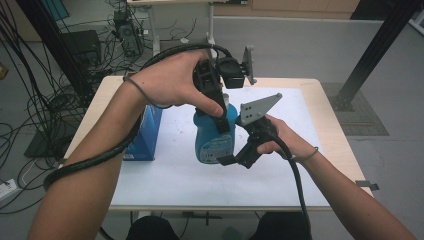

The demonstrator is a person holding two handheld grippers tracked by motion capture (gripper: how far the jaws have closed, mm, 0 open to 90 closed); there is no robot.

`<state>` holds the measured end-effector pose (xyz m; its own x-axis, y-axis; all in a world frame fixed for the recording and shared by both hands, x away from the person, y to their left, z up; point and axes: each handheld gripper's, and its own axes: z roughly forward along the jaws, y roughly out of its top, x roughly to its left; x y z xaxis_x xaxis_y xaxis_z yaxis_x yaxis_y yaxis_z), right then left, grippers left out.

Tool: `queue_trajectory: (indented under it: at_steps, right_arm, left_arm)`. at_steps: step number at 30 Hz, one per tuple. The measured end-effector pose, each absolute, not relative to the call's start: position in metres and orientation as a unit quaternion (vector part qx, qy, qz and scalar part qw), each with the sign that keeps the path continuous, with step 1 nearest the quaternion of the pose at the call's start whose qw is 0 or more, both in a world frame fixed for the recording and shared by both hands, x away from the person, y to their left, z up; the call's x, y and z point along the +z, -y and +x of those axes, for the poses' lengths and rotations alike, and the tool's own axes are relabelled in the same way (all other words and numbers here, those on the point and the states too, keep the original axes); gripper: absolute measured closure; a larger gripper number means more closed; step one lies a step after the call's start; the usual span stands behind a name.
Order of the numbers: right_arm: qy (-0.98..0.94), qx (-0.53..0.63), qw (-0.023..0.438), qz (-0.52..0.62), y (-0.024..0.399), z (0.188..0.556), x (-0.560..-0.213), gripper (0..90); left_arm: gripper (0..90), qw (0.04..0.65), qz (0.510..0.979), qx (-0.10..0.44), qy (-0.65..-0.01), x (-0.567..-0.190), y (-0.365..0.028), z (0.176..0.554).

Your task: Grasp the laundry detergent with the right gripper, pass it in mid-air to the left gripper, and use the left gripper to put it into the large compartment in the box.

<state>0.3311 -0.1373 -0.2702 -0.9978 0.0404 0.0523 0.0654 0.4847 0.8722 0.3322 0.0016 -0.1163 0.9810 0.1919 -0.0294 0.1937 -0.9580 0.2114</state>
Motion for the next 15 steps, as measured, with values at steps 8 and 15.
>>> queue_trajectory:
  at_steps: [8,15]
  right_arm:
    - [0.890,-0.453,0.015,-0.041,0.144,0.333,-0.271,1.8]
    - [0.912,-0.406,0.020,-0.049,0.152,0.334,-0.274,1.6]
  left_arm:
    - [37.3,0.106,0.989,-0.004,-0.104,-0.117,-0.003,0.334]
    - [37.3,0.105,0.988,0.001,-0.116,-0.117,-0.008,0.336]
